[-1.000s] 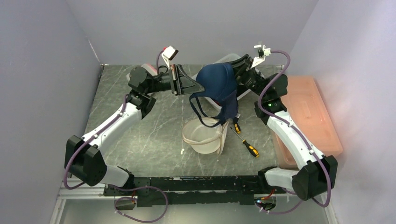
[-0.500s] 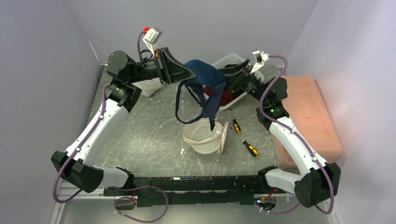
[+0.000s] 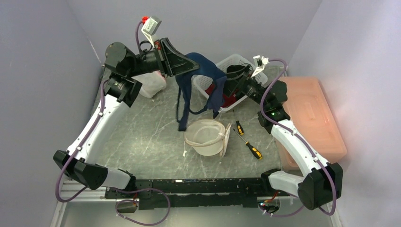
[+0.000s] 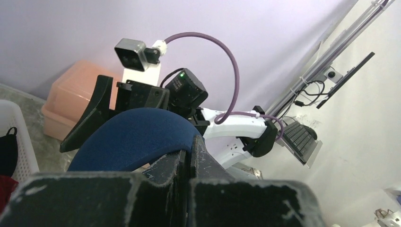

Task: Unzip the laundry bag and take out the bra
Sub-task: Adjust the bra.

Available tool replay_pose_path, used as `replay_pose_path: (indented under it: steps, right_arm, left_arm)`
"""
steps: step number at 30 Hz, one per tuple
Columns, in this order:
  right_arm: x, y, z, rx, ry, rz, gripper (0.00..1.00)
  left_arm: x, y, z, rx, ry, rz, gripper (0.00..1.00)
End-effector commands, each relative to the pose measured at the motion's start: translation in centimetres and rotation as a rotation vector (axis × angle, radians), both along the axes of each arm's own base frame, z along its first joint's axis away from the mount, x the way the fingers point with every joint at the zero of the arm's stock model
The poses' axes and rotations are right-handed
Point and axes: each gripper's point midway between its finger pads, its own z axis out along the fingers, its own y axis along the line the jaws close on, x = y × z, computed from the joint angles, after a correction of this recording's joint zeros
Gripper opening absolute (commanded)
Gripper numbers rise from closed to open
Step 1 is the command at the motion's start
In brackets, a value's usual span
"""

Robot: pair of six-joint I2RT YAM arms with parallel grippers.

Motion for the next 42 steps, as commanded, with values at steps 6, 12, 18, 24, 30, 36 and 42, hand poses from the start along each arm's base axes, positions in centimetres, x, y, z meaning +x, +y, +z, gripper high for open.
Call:
replay_pose_path:
  steps: [6,12,18,24,30,36,42]
  right_arm:
    - [-0.2,-3.6,-0.6,0.133,0.027,-0.174,0.69]
    - [-1.7,-3.2,-0.8,0.172,0.038,-0.074,0.71]
    - [-4.4,-1.3,1.6,0.146,-0.069,0.053,0.75]
    - [-5.2,0.9,3.5,0.191,-0.082,0.129,0.76]
    - [-5.6,1.7,4.8,0.252,-0.099,0.177,0.76]
    - [-6.3,1.9,6.4,0.303,-0.151,0.176,0.76]
    - [-5.9,3.8,6.9,0.26,-0.177,0.116,0.75]
  left_arm:
    - [-3.2,1.5,3.7,0.011,-0.3,-0.013,0.03]
    - [-6.7,2.2,5.1,-0.013,-0.486,-0.154,0.03]
    - [-6.6,2.3,5.9,-0.048,-0.503,-0.139,0.03]
    - [-5.7,1.5,7.5,-0.122,-0.468,-0.213,0.03]
    - [-5.1,1.0,7.9,-0.157,-0.445,-0.223,0.03]
    - [-4.2,0.4,7.2,-0.172,-0.394,-0.186,0.03]
    - [-3.9,-0.3,7.6,-0.198,-0.368,-0.179,0.03]
